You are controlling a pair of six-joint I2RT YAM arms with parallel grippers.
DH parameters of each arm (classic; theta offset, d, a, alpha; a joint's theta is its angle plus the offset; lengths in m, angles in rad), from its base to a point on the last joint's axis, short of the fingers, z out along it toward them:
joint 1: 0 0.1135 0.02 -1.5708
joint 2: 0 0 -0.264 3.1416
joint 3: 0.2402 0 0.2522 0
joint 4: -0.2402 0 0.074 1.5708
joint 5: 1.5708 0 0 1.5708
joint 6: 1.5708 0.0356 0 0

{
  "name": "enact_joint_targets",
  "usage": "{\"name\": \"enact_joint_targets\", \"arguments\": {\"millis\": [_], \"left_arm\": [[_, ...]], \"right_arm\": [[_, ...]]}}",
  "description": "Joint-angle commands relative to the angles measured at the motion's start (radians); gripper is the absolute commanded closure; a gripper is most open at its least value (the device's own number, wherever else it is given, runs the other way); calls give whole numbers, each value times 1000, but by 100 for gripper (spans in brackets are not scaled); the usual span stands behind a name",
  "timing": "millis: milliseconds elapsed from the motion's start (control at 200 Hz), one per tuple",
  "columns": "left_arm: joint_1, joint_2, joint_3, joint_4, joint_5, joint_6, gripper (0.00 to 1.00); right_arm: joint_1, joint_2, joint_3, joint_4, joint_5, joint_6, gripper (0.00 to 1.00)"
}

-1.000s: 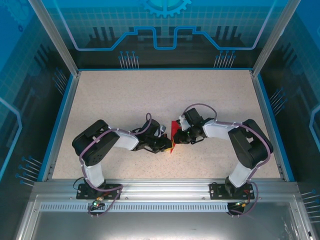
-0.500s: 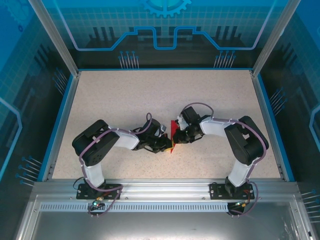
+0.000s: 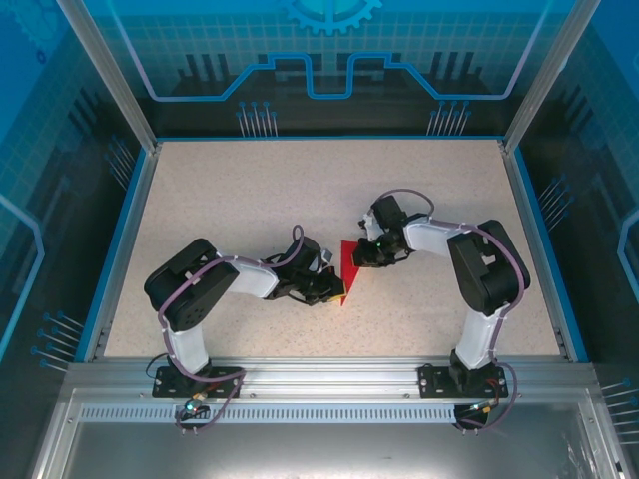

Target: Fold a paper plane with a square sheet of paper (fold left side to right side)

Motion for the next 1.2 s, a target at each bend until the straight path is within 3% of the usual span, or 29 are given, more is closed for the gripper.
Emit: {"name": "enact_joint_targets", "arguments": {"millis": [0, 435, 540, 655, 780, 935, 1055, 1195], "left_arm": [[-25, 96, -20, -135, -99, 16, 100], [-25, 54, -28, -82, -79, 23, 100], [-21, -8, -3, -91, -69, 55, 89], [-15, -104, 29, -143, -73, 112, 75], [-4, -246, 36, -214, -122, 177, 60], [-2, -438, 13, -362, -309, 242, 45], [-2, -561, -45, -420, -445, 226, 39], [-2, -648, -122, -411, -490, 193, 35]], "right_arm": [[-44, 41, 41, 10, 36, -24, 87], [-153, 94, 211, -40, 31, -47, 85], [-154, 26, 211, -54, 51, -53, 81], [-143, -83, 168, -71, 87, -50, 70], [-96, -211, 91, -94, 153, -20, 57], [36, -305, 12, -129, 268, 55, 42], [146, -300, -29, -116, 332, 153, 39], [233, -229, -33, -110, 403, 228, 38]]}}
